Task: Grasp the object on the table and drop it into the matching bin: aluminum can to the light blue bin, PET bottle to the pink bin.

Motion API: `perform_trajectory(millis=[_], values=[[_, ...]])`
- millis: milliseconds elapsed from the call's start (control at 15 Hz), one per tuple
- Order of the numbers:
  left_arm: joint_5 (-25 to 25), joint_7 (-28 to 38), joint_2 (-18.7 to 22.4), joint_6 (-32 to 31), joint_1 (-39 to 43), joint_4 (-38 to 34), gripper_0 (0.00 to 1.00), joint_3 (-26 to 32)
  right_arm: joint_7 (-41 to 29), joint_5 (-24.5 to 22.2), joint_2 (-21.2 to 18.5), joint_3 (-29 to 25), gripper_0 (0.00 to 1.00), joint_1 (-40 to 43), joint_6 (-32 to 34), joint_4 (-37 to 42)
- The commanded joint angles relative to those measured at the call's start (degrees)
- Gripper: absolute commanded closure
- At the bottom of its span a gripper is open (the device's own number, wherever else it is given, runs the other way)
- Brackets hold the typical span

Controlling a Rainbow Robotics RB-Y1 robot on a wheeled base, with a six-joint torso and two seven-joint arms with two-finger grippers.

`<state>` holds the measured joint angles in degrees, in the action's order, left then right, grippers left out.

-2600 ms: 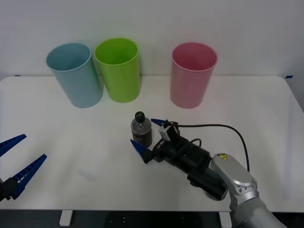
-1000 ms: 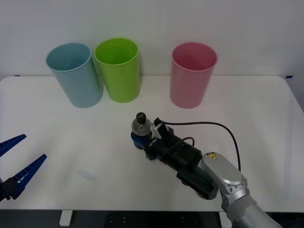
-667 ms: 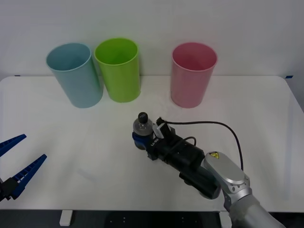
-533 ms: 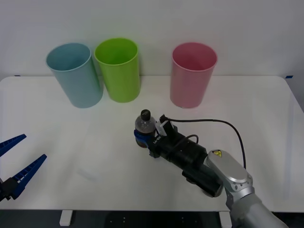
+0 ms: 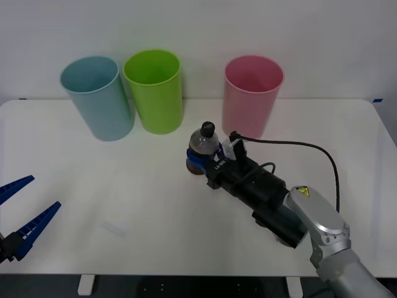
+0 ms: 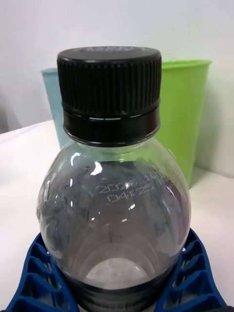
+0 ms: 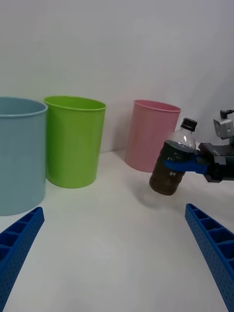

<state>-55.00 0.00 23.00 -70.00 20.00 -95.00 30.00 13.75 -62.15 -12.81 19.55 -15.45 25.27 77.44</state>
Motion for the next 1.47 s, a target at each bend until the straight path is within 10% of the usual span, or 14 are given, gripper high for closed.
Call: perform_trajectory(millis=[67,1467], values=[[0.0,0.0,0.0,0.0,0.0,0.0,0.0,0.0,-5.2,-0.2,-1.9,-0.9,1.0,1.8,-0.3,6.1],[0.0,0.0,0.0,0.0,0.0,0.0,0.0,0.0,-38.1,-0.5,-21.6,-9.6,1.0,0.9,-0.3,28.7]])
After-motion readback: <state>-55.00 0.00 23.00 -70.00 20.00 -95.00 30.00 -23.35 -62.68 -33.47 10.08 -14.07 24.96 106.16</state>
